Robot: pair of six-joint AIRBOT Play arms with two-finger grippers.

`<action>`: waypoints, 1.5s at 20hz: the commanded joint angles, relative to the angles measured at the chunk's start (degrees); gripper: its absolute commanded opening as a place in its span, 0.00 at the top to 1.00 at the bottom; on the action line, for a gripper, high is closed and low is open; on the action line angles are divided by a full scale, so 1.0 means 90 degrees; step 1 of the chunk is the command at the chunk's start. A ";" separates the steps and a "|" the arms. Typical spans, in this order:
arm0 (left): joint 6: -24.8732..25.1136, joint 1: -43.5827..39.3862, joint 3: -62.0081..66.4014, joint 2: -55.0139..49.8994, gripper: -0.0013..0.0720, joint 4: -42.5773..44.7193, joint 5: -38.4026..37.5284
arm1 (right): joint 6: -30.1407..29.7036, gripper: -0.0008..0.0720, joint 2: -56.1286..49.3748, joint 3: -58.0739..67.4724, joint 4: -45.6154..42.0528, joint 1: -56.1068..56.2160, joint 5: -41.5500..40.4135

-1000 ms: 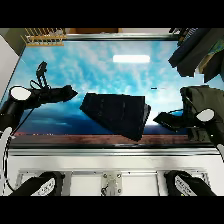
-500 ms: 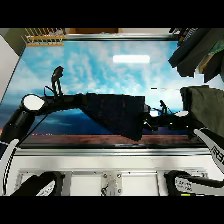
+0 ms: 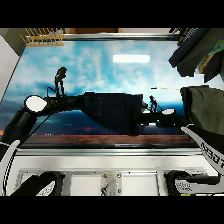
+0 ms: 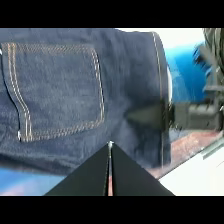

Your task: Fold the clothes and pants, and hang the long-sleeved shirts on hangers.

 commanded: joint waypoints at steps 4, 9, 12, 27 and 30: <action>-0.0012 -0.0007 -0.0005 0.0002 0.96 -0.0039 -0.0206 | 0.1387 0.97 0.0143 0.2472 -0.2934 -0.1647 0.0954; -0.0041 -0.0007 -0.0005 0.0000 0.96 -0.0039 -0.0352 | 0.1948 0.97 -0.0090 0.4592 -0.4138 -0.3417 0.1003; -0.0267 -0.0007 -0.0005 0.0000 0.96 -0.0036 -0.0398 | 0.2042 0.97 -0.0398 0.5340 -0.4119 -0.4250 0.0996; -0.0415 -0.0007 -0.0005 0.0000 0.96 -0.0034 -0.0447 | 0.2038 0.97 -0.0068 0.6181 -0.4476 -0.5372 0.1712; -0.0413 -0.0007 -0.0005 0.0000 0.96 -0.0034 -0.0449 | 0.2387 0.97 0.0355 0.6181 -0.5338 -0.5372 0.2344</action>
